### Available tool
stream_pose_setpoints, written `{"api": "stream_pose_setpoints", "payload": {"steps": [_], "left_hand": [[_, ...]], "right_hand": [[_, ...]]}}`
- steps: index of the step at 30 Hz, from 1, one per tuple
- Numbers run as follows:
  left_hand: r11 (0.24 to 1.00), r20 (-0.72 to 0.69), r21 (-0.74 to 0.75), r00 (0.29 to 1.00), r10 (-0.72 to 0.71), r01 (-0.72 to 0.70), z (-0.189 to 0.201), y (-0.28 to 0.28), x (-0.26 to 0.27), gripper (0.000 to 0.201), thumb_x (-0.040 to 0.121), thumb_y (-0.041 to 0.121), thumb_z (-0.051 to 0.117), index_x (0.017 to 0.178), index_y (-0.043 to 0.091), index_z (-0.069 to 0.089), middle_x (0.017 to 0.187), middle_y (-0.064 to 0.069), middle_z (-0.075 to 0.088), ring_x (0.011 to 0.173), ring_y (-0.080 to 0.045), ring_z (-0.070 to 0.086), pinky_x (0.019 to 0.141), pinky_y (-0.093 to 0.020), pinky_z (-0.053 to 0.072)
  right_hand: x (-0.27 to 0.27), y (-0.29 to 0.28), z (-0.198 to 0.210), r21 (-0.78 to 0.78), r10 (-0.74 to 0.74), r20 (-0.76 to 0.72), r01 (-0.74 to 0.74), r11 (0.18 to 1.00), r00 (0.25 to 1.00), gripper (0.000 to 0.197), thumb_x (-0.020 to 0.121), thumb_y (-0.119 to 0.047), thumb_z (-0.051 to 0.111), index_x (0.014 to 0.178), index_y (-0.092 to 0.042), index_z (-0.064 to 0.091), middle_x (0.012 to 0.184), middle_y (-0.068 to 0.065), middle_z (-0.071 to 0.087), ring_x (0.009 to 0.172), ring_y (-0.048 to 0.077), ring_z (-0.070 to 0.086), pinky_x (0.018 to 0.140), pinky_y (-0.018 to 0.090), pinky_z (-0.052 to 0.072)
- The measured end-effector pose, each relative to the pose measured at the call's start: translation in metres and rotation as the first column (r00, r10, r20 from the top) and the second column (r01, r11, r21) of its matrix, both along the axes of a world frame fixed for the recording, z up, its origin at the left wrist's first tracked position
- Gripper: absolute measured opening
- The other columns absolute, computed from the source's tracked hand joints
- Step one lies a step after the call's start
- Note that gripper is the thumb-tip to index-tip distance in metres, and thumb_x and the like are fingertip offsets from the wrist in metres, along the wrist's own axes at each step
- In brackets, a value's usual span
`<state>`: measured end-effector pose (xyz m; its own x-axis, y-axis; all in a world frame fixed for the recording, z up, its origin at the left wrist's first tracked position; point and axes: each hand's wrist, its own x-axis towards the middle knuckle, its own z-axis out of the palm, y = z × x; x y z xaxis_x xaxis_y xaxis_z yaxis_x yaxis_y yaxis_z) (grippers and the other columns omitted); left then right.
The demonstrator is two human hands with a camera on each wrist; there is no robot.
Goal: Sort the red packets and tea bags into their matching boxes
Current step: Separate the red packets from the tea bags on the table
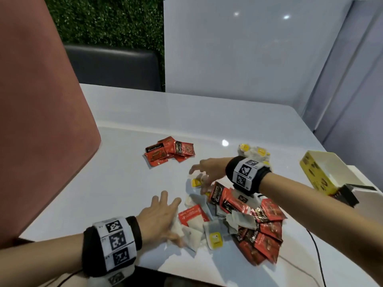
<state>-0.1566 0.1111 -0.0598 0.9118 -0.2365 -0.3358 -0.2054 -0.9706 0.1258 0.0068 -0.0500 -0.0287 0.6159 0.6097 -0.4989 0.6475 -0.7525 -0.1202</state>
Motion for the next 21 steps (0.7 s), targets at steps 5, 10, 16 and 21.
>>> {"api": "stream_pose_setpoints", "payload": {"steps": [5, 10, 16, 21], "left_hand": [[0.994, -0.052, -0.11, 0.998, 0.019, -0.024, 0.0, 0.006, 0.014, 0.039, 0.082, 0.029, 0.063, 0.113, 0.016, 0.042, 0.102, -0.003, 0.032, 0.096, -0.023, 0.04, 0.077, -0.035, 0.043], [0.976, -0.09, -0.215, 0.996, 0.015, -0.034, 0.011, 0.028, 0.031, 0.03, 0.079, 0.024, 0.068, 0.107, 0.019, 0.057, 0.095, 0.003, 0.051, 0.086, -0.013, 0.048, 0.074, -0.023, 0.04], [0.78, -0.226, -0.576, 0.965, 0.135, -0.244, 0.032, 0.057, 0.048, 0.014, 0.084, 0.017, 0.067, 0.097, 0.018, 0.064, 0.094, -0.002, 0.065, 0.076, -0.011, 0.064, 0.068, -0.021, 0.054], [0.59, -0.339, -0.729, 0.932, 0.132, -0.348, 0.054, 0.06, 0.068, 0.022, 0.087, 0.008, 0.061, 0.109, 0.005, 0.06, 0.098, -0.009, 0.065, 0.075, -0.007, 0.066, 0.064, -0.019, 0.052]], "right_hand": [[-0.008, 0.0, -0.02, -0.071, 0.028, 0.039, -0.025, 0.997, 0.999, 0.062, 0.078, -0.032, 0.072, 0.13, -0.026, 0.037, 0.117, 0.009, 0.041, 0.099, 0.027, 0.05, 0.082, 0.039, 0.046], [-0.011, 0.002, -0.013, 0.111, -0.029, -0.046, 0.034, 0.993, 0.999, 0.028, 0.082, -0.018, 0.068, 0.107, -0.01, 0.058, 0.094, 0.005, 0.056, 0.081, 0.02, 0.055, 0.059, 0.023, 0.045], [-0.013, -0.024, 0.004, 0.629, -0.186, -0.385, 0.405, 0.664, 0.904, 0.008, 0.09, -0.01, 0.059, 0.098, -0.008, 0.059, 0.089, 0.01, 0.063, 0.07, 0.019, 0.063, 0.063, 0.025, 0.057], [-0.014, -0.075, 0.023, 0.698, -0.197, -0.628, 0.657, 0.284, 0.753, 0.005, 0.09, -0.004, 0.057, 0.094, -0.003, 0.058, 0.092, 0.017, 0.061, 0.071, 0.018, 0.064, 0.064, 0.024, 0.057]]}}
